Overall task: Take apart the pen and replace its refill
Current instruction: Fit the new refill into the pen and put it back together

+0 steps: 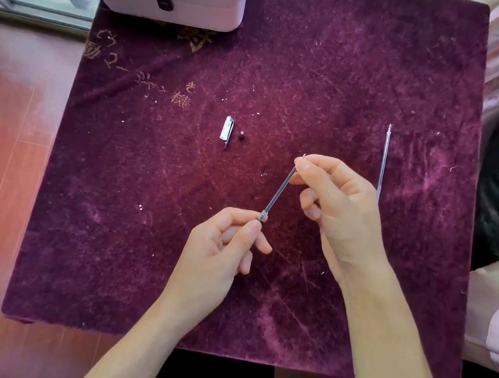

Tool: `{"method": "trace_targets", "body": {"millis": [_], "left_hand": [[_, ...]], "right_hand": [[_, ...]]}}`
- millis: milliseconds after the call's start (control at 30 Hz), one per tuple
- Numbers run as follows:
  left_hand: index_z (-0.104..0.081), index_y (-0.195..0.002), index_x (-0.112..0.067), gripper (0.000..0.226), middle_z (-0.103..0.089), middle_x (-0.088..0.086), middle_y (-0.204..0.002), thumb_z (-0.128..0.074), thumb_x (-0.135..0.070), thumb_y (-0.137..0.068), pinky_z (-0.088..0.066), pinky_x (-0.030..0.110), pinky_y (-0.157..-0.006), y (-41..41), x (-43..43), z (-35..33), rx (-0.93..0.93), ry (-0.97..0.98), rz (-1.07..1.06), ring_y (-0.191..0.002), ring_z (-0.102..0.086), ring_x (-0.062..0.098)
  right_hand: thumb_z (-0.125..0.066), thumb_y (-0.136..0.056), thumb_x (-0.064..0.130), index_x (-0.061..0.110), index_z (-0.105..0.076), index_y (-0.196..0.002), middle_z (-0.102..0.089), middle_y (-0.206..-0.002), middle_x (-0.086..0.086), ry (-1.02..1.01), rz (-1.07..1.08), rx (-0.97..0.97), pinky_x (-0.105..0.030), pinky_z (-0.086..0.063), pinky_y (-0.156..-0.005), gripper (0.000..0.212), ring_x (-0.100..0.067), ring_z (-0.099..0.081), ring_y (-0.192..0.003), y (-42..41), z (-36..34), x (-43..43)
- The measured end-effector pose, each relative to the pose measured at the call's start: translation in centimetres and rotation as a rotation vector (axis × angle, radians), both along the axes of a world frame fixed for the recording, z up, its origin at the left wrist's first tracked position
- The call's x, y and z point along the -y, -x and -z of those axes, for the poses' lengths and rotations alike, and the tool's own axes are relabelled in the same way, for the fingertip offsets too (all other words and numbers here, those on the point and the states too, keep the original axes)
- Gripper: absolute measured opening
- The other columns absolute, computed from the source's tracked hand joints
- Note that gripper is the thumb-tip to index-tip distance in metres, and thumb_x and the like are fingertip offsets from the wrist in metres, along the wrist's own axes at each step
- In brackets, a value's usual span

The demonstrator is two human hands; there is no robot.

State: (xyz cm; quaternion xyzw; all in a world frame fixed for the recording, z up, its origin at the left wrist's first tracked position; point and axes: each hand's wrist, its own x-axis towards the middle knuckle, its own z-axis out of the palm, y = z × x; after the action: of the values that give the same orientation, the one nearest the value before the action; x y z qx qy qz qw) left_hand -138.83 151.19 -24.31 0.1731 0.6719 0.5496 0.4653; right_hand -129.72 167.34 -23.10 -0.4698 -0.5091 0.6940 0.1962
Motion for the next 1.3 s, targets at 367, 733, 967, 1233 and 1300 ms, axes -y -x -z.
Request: {"method": "trace_targets", "body": {"millis": [367, 733, 967, 1233, 1300], "left_hand": [[-0.071, -0.110, -0.019, 0.017, -0.077, 0.004, -0.083, -0.055, -0.023, -0.104, -0.040, 0.022, -0.048, 0.1, 0.1, -0.1, 0.046, -0.017, -0.042, -0.055, -0.052, 0.009], [-0.071, -0.111, -0.017, 0.018, -0.076, 0.003, -0.082, -0.055, -0.022, -0.104, -0.042, 0.021, -0.049, 0.5, 0.5, 0.0, 0.054, -0.009, -0.069, -0.055, -0.052, 0.010], [-0.072, -0.111, -0.019, 0.019, -0.076, 0.005, -0.084, -0.055, -0.023, -0.104, -0.043, 0.022, -0.050, 1.4, 1.1, -0.1, 0.058, -0.001, -0.090, -0.058, -0.053, 0.013], [-0.071, -0.111, -0.019, 0.017, -0.076, 0.004, -0.083, -0.056, -0.022, -0.104, -0.041, 0.020, -0.050, 2.9, 1.8, 0.2, 0.065, 0.004, -0.147, -0.058, -0.050, 0.017], [-0.071, -0.110, -0.020, 0.017, -0.077, 0.004, -0.083, -0.056, -0.023, -0.104, -0.042, 0.019, -0.050, 3.3, 1.8, 0.3, 0.066, 0.005, -0.162, -0.058, -0.050, 0.017]], "right_hand": [[-0.078, -0.094, 0.033, 0.027, -0.084, -0.095, -0.071, -0.083, -0.001, 0.015, -0.103, 0.041, -0.015, -0.045, -0.061, 0.008, -0.005, -0.052, -0.062, -0.7, 1.0, 2.6], [-0.075, -0.097, 0.028, 0.024, -0.086, -0.099, -0.070, -0.066, 0.023, 0.013, -0.176, 0.057, -0.009, -0.047, -0.061, 0.012, 0.004, -0.053, -0.058, -0.9, 1.8, 3.9], [-0.074, -0.098, 0.023, 0.023, -0.087, -0.098, -0.073, -0.070, 0.023, 0.014, -0.202, 0.049, -0.008, -0.047, -0.061, 0.013, 0.006, -0.059, -0.061, 0.1, 2.0, 4.4], [-0.076, -0.098, 0.026, 0.028, -0.086, -0.097, -0.077, -0.078, 0.019, -0.152, -0.195, 0.146, -0.010, -0.050, -0.065, 0.010, 0.004, -0.062, -0.062, 2.7, 2.5, 3.6], [-0.077, -0.096, 0.027, 0.031, -0.083, -0.098, -0.078, -0.083, 0.013, -0.383, -0.180, 0.276, -0.009, -0.050, -0.067, 0.008, 0.002, -0.064, -0.063, 4.2, 2.9, 2.6]]}}
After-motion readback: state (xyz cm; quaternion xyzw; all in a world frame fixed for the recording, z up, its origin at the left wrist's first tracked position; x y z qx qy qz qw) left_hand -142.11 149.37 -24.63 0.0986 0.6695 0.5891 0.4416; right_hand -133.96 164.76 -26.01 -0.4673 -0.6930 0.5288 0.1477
